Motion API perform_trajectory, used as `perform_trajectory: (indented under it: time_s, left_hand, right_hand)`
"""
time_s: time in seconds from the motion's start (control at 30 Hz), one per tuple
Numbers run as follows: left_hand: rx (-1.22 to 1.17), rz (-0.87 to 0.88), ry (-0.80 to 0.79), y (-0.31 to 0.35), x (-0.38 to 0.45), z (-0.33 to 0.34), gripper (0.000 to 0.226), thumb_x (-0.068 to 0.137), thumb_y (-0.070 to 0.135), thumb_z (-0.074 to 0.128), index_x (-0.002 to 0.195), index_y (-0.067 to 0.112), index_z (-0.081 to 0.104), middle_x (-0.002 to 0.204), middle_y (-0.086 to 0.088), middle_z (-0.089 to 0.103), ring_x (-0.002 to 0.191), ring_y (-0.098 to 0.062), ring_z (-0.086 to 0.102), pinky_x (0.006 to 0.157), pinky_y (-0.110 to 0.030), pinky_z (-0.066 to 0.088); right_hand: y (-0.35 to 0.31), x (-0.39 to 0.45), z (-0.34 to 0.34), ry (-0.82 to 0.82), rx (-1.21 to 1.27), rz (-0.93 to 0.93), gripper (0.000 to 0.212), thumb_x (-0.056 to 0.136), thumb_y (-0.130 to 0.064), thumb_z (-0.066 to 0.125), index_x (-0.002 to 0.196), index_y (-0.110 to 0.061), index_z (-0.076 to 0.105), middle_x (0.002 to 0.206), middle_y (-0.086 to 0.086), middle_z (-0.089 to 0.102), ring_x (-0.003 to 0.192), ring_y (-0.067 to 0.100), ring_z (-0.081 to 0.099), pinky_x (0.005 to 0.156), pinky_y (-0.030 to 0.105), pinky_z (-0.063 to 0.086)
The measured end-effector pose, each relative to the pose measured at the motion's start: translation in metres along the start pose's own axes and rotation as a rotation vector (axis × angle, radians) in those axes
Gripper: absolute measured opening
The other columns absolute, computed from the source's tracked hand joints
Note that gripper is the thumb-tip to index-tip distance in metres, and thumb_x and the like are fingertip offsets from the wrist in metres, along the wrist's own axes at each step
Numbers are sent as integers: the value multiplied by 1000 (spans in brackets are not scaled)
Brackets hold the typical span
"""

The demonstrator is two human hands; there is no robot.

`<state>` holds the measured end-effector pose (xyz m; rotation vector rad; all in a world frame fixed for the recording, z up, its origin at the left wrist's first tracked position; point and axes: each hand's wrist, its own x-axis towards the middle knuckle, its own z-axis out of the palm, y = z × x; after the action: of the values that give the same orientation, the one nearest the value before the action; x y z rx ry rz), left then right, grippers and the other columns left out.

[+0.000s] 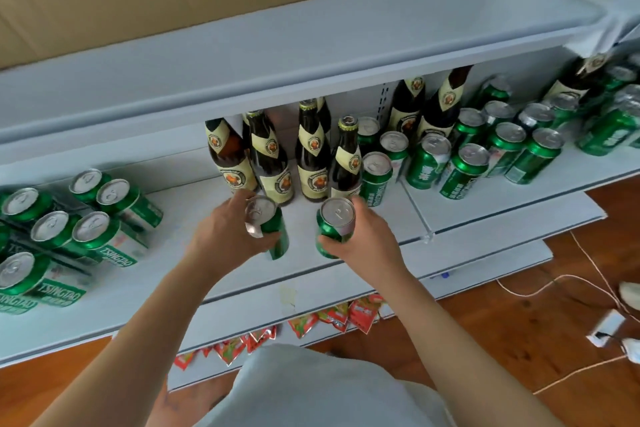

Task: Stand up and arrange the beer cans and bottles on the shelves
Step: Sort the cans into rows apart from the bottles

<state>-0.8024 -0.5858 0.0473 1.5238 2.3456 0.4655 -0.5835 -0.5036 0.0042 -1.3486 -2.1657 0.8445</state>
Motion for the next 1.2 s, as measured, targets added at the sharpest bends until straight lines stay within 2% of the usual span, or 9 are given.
perform_trajectory:
  time_s: [0.23,0.5,0.63,0.7,0.87,0.93,1.0,1.1,1.2]
  left_hand:
    - [-106,246,-20,86,-6,28,65,66,54,77,121,40,46,108,14,61,93,-18,63,74,-36,55]
    - [-309,382,-94,205,-7,77,77,69,55,77,131,33,38,122,9,62,105,-20,62,80,-36,53]
    - [-359,458,-106,281,7,103,72,70,53,77,130,33,43,123,11,59,104,-17,61,80,-34,53]
    - [-375,493,-110,317,15,119,71,69,50,78,130,34,45,126,11,56,106,-18,60,83,-37,53]
    - [-296,488,-56,407,42,173,72,68,53,75,130,34,46,126,10,51,106,-20,60,81,-39,53]
    - [-248,445,-59,442,52,196,73,71,53,74,134,32,42,131,11,48,107,-20,60,79,-35,52]
    - [-213,403,-45,474,61,215,72,72,52,73,133,29,42,131,9,48,106,-22,61,76,-34,50]
    - [-134,311,-21,511,76,231,69,72,52,72,131,30,43,126,8,51,104,-23,60,74,-32,46]
    - [-105,276,1,527,91,241,69,72,44,74,132,27,44,125,4,52,105,-26,59,75,-34,47]
  right_hand:
    - [52,-14,-65,176,41,150,62,69,-39,82,117,-20,46,91,-11,56,84,18,59,63,22,38]
    - [92,-40,-163,451,85,365,67,71,-29,85,127,-18,51,106,-7,55,93,8,50,76,13,37]
    - [141,-37,-225,561,-20,371,69,70,-24,86,129,-13,52,114,5,55,95,7,46,76,4,30]
    - [172,-28,-254,583,-20,394,70,71,-23,85,131,-12,50,120,6,55,101,9,47,82,6,31]
    - [268,32,-317,473,-102,281,68,71,-26,84,129,-15,50,121,6,57,112,23,54,92,29,43]
    - [299,65,-336,374,-201,212,69,70,-32,83,128,-21,48,120,4,59,109,25,56,88,37,48]
    - [320,99,-353,272,-385,135,70,67,-41,83,125,-23,47,116,3,63,105,26,58,82,38,49]
    - [344,141,-373,157,-708,-90,74,60,-58,80,117,-20,52,110,4,67,108,28,56,86,39,42]
    - [354,168,-379,123,-868,-222,70,59,-60,78,110,-18,58,107,1,66,109,27,53,88,39,40]
